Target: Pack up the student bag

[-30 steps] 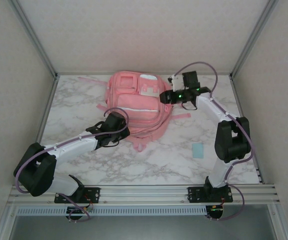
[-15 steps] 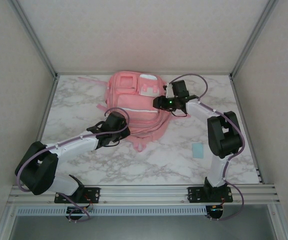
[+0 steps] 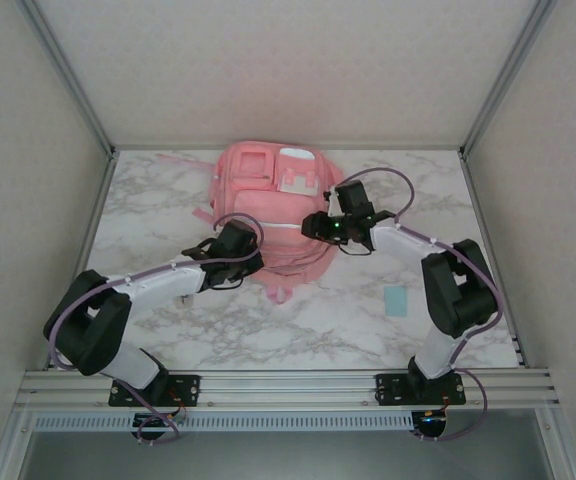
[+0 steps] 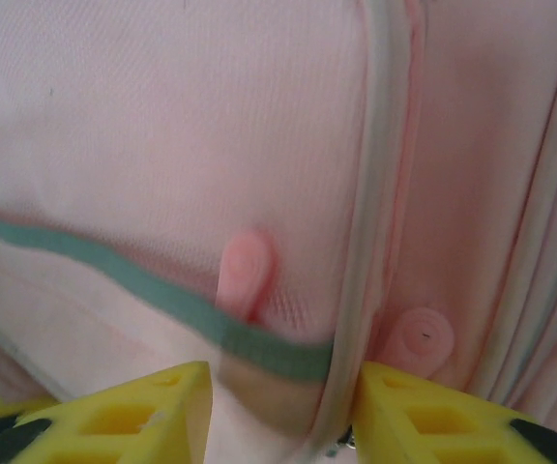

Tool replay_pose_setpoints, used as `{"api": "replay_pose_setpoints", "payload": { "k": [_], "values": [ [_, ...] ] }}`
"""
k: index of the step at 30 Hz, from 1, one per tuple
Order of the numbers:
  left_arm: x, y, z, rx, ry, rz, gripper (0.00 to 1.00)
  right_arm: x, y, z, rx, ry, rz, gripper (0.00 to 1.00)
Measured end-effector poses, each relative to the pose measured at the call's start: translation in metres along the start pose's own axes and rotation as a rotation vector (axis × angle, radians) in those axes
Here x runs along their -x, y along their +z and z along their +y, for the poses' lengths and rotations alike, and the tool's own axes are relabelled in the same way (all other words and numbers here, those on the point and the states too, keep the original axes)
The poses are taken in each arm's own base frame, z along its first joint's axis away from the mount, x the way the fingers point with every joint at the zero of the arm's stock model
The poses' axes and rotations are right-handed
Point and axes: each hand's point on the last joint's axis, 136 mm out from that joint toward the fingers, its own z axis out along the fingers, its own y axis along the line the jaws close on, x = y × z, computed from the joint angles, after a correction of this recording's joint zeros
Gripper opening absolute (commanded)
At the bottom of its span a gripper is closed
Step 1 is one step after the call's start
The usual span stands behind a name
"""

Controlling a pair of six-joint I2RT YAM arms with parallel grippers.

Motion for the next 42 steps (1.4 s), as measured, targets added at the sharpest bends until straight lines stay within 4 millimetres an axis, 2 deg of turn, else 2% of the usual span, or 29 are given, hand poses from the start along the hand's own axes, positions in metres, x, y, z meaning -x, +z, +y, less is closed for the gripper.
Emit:
{"api": "replay_pose_setpoints", "payload": {
  "k": [6,9,13,17,20,23,27,30,31,32,33,39,42],
  "values": [
    [0.003,-0.001,-0.002,-0.003,-0.001,-0.005,0.0,-0.023,-0.017,0.009,-0.013,-0.005,0.074,0.44],
    [0.007,-0.004,-0.003,-0.009,-0.001,-0.012,0.0,-0.028,-0.027,0.004,-0.082,-0.042,0.095,0.44],
    [0.018,-0.012,-0.001,-0.018,-0.004,-0.038,0.0,-0.011,-0.039,-0.01,-0.208,-0.106,0.043,0.44],
    [0.025,-0.015,0.002,-0.015,-0.009,-0.053,0.0,0.011,-0.044,-0.01,-0.253,-0.145,-0.021,0.41],
    [0.026,-0.016,0.004,-0.011,-0.001,-0.055,0.0,0.036,-0.033,-0.004,-0.255,-0.16,-0.059,0.38],
    [0.025,-0.015,0.006,-0.007,0.001,-0.053,0.0,0.053,-0.012,-0.002,-0.235,-0.158,-0.075,0.36],
    [0.024,-0.014,0.011,0.003,-0.003,-0.05,0.0,0.056,0.017,-0.011,-0.228,-0.13,-0.047,0.36],
    [0.023,-0.014,0.012,0.003,-0.004,-0.05,0.0,0.052,0.031,-0.018,-0.232,-0.103,-0.024,0.36],
    [0.023,-0.015,0.012,0.003,-0.004,-0.051,0.0,0.051,0.032,-0.019,-0.232,-0.097,-0.023,0.26],
    [0.024,-0.015,0.013,0.004,-0.005,-0.051,0.0,0.051,0.033,-0.019,-0.227,-0.089,-0.024,0.04],
    [0.024,-0.015,0.013,0.005,-0.006,-0.053,0.0,0.052,0.033,-0.017,-0.216,-0.083,-0.026,0.0],
    [0.033,-0.013,0.02,0.022,0.022,-0.071,0.0,0.054,0.032,-0.012,-0.16,-0.042,-0.026,0.0],
    [0.039,-0.003,0.031,0.058,0.043,-0.081,0.0,0.051,0.029,-0.012,-0.115,-0.018,-0.027,0.0]
  ]
}}
